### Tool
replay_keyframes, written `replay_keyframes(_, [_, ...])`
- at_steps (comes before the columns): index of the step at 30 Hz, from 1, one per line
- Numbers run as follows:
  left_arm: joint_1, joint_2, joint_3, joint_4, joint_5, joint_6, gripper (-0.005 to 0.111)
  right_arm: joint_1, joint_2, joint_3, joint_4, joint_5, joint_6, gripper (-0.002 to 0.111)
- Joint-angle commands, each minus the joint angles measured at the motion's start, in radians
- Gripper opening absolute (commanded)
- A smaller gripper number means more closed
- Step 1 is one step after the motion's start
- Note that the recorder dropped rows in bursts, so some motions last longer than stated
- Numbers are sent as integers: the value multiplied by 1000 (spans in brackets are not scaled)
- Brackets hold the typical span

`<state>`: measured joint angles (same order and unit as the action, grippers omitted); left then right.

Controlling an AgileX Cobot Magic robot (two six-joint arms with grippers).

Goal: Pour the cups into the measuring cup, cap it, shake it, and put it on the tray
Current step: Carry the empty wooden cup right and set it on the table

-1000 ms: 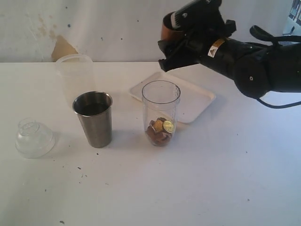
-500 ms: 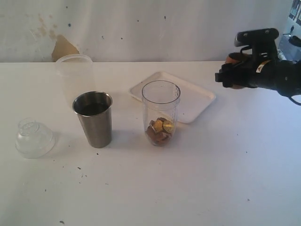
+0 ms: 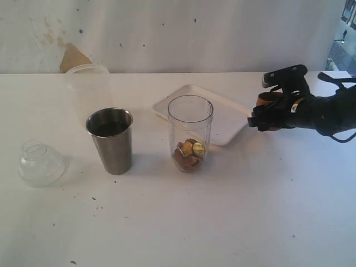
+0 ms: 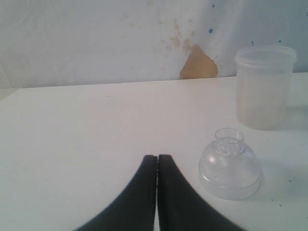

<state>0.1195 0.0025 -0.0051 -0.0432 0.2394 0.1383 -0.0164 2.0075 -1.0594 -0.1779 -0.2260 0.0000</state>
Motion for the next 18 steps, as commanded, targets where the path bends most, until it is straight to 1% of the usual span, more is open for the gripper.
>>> replay_keyframes(1, [-4, -3, 5, -8, -6, -4, 1, -4, -10, -7, -8, -21, 0, 59])
replay_keyframes(2, [-4, -3, 5, -8, -6, -4, 1, -4, -10, -7, -6, -15, 0, 73])
replay_keyframes(3, [-4, -3, 5, -8, -6, -4, 1, -4, -10, -7, -6, -1, 0, 85])
replay_keyframes(4, [-4, -3, 5, -8, -6, -4, 1, -4, -10, -9, -6, 18, 0, 94])
replay_keyframes(5, [-4, -3, 5, -8, -6, -4, 1, -2, -10, -9, -6, 28, 0, 100])
replay_keyframes(6, [-4, -3, 5, -8, -6, -4, 1, -2, -10, -9, -6, 35, 0, 103])
replay_keyframes(7, [-4, -3, 5, -8, -6, -4, 1, -2, -10, -9, -10, 43, 0, 104])
replay_keyframes(13, [-4, -3, 5, -8, -6, -4, 1, -2, -53, -9, -10, 69, 0, 104])
replay_keyframes(18, [-4, -3, 5, -8, -6, -4, 1, -2, -149, -9, -10, 106, 0, 104])
